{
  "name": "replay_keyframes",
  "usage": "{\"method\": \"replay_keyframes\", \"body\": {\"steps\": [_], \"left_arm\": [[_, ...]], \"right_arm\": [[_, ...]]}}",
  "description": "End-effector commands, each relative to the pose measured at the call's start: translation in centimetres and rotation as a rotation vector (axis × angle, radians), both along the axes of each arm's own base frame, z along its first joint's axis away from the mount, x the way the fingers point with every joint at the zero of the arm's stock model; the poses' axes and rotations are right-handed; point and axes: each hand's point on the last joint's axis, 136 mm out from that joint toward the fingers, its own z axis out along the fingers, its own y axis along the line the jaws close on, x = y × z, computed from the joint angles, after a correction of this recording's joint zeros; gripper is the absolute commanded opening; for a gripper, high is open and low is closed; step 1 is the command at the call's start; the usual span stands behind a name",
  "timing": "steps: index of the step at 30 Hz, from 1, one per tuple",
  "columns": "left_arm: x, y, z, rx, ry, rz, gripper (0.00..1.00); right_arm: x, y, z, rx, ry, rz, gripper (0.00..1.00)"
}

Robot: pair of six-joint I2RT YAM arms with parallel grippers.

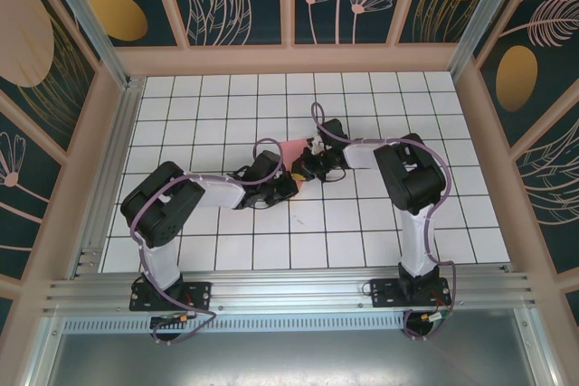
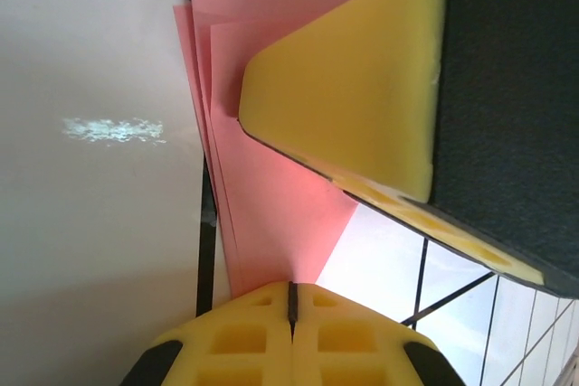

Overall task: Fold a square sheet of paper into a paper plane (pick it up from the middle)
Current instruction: Third fold the triangle at the center of the table.

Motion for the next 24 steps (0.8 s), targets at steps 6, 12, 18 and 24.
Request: {"method": "replay_keyframes", "body": {"steps": [6,12,18,24], "left_arm": [[0.3,-0.9,3.7,-0.031,-0.08,-0.054,0.03],[-0.2,-2.4,3.3,-0.065,-0.072,-0.101,0.03],[-0.1,-1.1,0.6,0.043,-0.025,-0.059,0.02],[-0.2,0.3,-1.0,0.103,-0.004,-0.008,0.01]], "right_arm": [[-0.4,-1.7,-4.2,-0.124,0.098,-0.065,0.0],[-0.4,-1.9,-4.6,-0.132,0.116,-0.077,0.0],[-0.4,-2.0,-4.6,-0.136,0.122,-0.082,0.0],[-0.4,-2.1,-4.7,-0.139,0.121,-0.082,0.0]]}}
